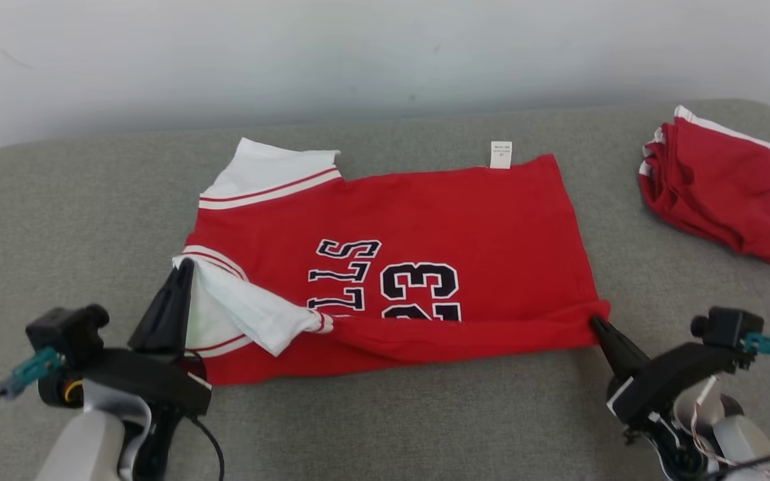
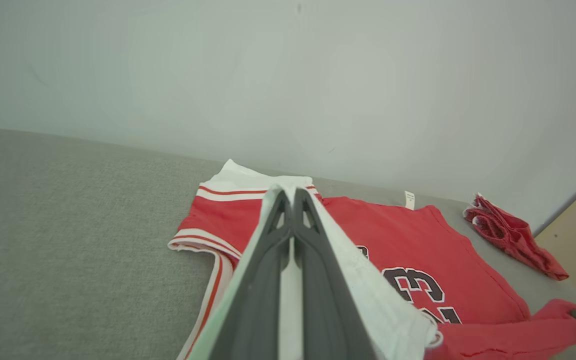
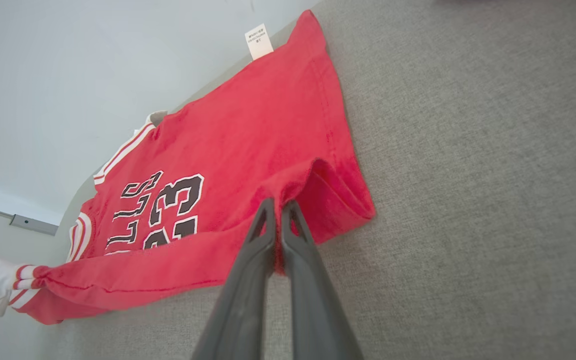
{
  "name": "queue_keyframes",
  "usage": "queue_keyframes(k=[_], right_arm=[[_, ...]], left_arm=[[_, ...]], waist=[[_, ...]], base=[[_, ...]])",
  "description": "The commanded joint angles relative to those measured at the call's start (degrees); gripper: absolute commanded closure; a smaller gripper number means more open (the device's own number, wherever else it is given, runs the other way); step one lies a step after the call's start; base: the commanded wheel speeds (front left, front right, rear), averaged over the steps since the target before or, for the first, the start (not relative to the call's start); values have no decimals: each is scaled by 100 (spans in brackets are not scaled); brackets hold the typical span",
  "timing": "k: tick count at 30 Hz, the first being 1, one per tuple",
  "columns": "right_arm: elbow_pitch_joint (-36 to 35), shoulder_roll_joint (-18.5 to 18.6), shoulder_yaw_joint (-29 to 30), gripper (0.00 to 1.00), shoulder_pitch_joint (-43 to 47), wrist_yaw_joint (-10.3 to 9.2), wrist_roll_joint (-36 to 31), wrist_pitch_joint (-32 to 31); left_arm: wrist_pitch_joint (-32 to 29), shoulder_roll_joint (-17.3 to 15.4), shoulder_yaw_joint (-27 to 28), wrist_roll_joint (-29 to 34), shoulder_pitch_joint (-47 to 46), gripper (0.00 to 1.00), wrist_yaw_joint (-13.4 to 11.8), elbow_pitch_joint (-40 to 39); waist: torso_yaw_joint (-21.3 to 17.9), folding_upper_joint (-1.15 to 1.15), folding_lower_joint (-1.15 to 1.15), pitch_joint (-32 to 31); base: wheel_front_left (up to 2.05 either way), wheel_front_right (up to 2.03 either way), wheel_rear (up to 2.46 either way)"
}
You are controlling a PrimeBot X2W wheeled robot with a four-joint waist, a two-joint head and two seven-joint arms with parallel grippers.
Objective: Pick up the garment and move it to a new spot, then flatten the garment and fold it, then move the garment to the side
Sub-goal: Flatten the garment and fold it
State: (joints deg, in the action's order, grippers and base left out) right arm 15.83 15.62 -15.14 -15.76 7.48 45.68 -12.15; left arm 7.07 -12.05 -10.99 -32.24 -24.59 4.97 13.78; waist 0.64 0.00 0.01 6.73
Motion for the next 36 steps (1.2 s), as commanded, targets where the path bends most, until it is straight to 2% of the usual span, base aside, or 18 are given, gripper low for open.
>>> queue_keyframes(k=[1, 9, 21, 22, 23, 24, 25, 36], right_arm=[[80, -51, -24, 100, -143, 2, 53, -47], [804, -177, -163, 100, -876, 2, 270, -213], [1735, -293, -574, 100, -1764, 2, 508, 28], [1782, -288, -612, 93, -1805, 2, 520, 81], [1815, -283, -655, 48, -1843, 2, 536, 141], [1841, -272, -700, 7, -1876, 2, 555, 203], [1872, -259, -746, 0, -1896, 2, 574, 258], [1596, 213, -1061, 0, -1585, 2, 645, 1234]], left_arm=[[-18, -42, -19, -11, -164, 100, 42, 151], [66, -131, -240, -2, -1030, 100, 180, 1376], [337, -173, -570, -242, -1880, 100, 238, 2777], [366, -163, -610, -271, -1926, 100, 241, 2852], [395, -157, -657, -309, -1970, 84, 243, 2901], [441, -174, -689, -315, -2015, 15, 244, 2963], [476, -191, -730, -334, -2041, 0, 245, 3021], [790, -282, -865, -570, -1695, 0, 245, 2898]], waist=[[-106, 0, -1, 124], [-182, 0, -1, 214], [-292, 0, -1, 279], [-296, 0, -1, 287], [-300, 0, -1, 297], [-301, 0, -1, 306], [-301, 0, -1, 312], [-173, 0, -1, 159]], base=[[0, 0, 0], [0, 0, 0], [0, 0, 0], [0, 0, 0], [0, 0, 0], [0, 0, 0], [0, 0, 0], [0, 0, 0]])
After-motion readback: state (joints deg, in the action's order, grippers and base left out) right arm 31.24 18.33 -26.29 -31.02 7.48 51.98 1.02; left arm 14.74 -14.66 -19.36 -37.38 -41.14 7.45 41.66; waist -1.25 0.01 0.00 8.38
